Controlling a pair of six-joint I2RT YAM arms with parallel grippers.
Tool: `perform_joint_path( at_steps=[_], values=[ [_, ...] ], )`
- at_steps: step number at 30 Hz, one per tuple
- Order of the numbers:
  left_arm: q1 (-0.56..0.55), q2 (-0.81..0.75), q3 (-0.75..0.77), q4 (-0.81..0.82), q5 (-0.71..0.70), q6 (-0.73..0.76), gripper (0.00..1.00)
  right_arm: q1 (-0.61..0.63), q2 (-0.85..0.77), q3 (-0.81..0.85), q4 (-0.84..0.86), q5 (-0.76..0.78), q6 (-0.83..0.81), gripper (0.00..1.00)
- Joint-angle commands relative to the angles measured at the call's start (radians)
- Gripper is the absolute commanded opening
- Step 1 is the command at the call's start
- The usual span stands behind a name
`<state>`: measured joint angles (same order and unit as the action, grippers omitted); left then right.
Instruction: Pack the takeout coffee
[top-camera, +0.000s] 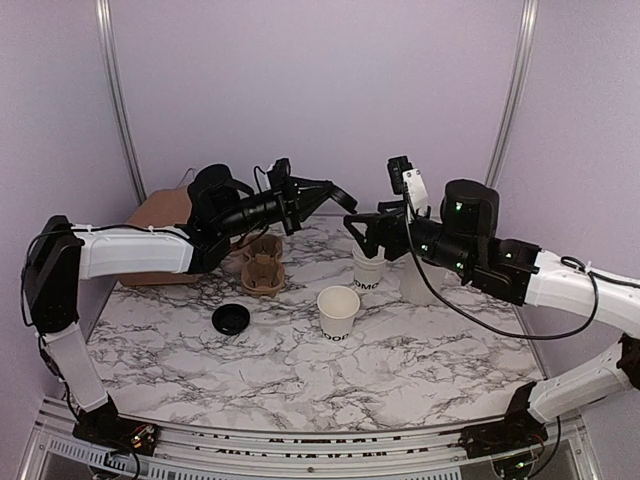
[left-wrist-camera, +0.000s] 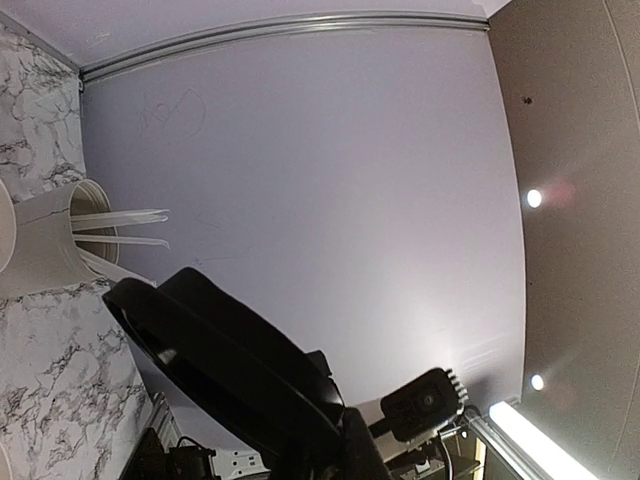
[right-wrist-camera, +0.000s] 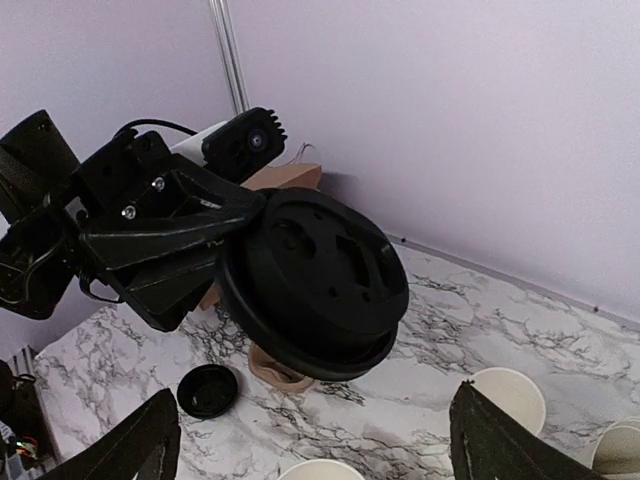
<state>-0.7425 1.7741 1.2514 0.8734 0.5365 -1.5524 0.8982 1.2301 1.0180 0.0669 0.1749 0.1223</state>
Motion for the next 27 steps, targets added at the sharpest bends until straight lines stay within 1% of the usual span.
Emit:
perform_joint_path(
  at_steps=[1,5,9,16,21,25,27],
  values=[
    [0.000,0.016,0.043,0.195,0.176,0.070,0.00,-0.145,-0.041,-0.029,0.054,-0.412,0.287,0.90],
    [0.000,0.025,0.051,0.309,0.262,0.064,0.00,-0.228,-0.047,-0.067,0.174,-0.584,0.435,0.90],
    [0.000,0.026,0.054,0.400,0.315,0.049,0.00,-0.266,-0.049,-0.094,0.291,-0.680,0.569,0.91],
    [0.000,0.032,0.074,0.474,0.364,0.039,0.00,-0.279,-0.035,-0.124,0.440,-0.747,0.762,0.90],
    [0.000,0.046,0.085,0.523,0.370,0.010,0.00,-0.280,-0.027,-0.122,0.468,-0.755,0.813,0.90],
    [-0.004,0.058,0.091,0.530,0.376,0.007,0.00,-0.280,-0.001,-0.115,0.535,-0.779,0.872,0.88],
    [-0.007,0.065,0.090,0.536,0.377,0.005,0.00,-0.279,0.013,-0.100,0.542,-0.787,0.884,0.86]
  ],
)
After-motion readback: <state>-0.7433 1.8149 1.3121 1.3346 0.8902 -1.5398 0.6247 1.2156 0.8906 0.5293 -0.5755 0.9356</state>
